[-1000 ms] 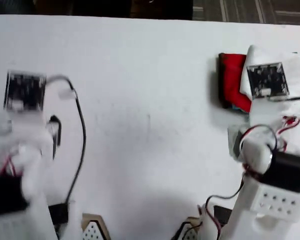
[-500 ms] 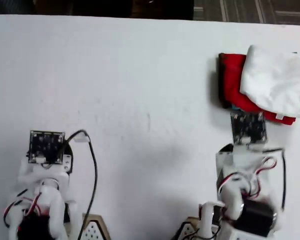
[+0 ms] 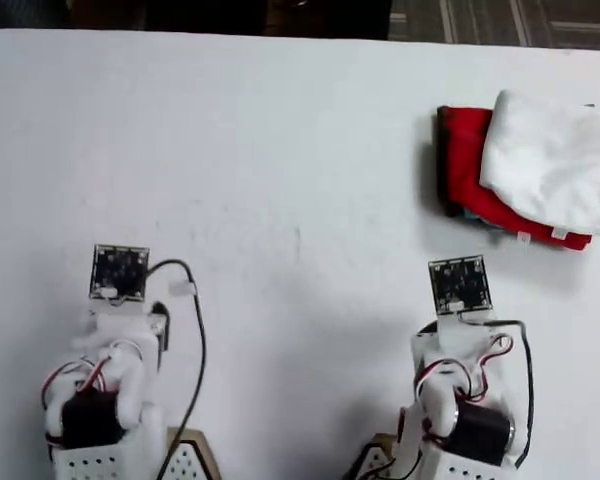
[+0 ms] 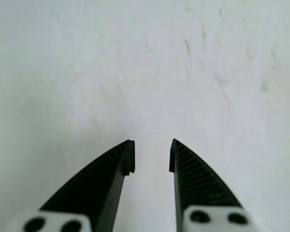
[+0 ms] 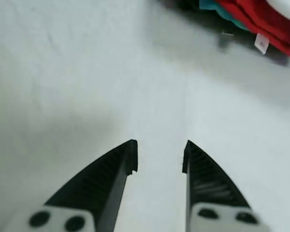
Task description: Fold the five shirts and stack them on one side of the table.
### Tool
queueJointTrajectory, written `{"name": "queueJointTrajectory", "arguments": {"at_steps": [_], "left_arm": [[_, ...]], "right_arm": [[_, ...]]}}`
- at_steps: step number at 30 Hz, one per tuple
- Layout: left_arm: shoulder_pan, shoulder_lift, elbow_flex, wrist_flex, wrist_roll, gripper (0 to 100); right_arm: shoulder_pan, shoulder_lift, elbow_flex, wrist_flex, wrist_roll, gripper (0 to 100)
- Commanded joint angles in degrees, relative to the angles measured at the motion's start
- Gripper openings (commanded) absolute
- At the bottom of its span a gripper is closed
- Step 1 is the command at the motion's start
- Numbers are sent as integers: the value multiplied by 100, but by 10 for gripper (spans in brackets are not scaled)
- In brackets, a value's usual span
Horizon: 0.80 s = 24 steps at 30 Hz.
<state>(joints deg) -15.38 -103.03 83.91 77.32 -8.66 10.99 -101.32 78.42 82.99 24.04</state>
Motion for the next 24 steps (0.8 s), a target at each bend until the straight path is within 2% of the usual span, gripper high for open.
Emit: {"name": "queueJointTrajectory", "arguments": {"at_steps": [1,7,11,13,19,24], "left_arm": [[97,-149,92,316,35,143],[114,-149,180,185,9,143],[70,-149,936,-844,18,143],[114,-149,1314,-1064,9,143],[123,-141,1305,-826,18,143],[79,-141,1314,-343,35,142]], "right_arm": [[101,40,220,-22,53,156],[497,40,316,-92,62,158],[470,40,668,-514,62,158],[497,40,976,-857,62,158],[479,40,1881,-1147,62,159],[497,40,1864,-1156,62,156]]}}
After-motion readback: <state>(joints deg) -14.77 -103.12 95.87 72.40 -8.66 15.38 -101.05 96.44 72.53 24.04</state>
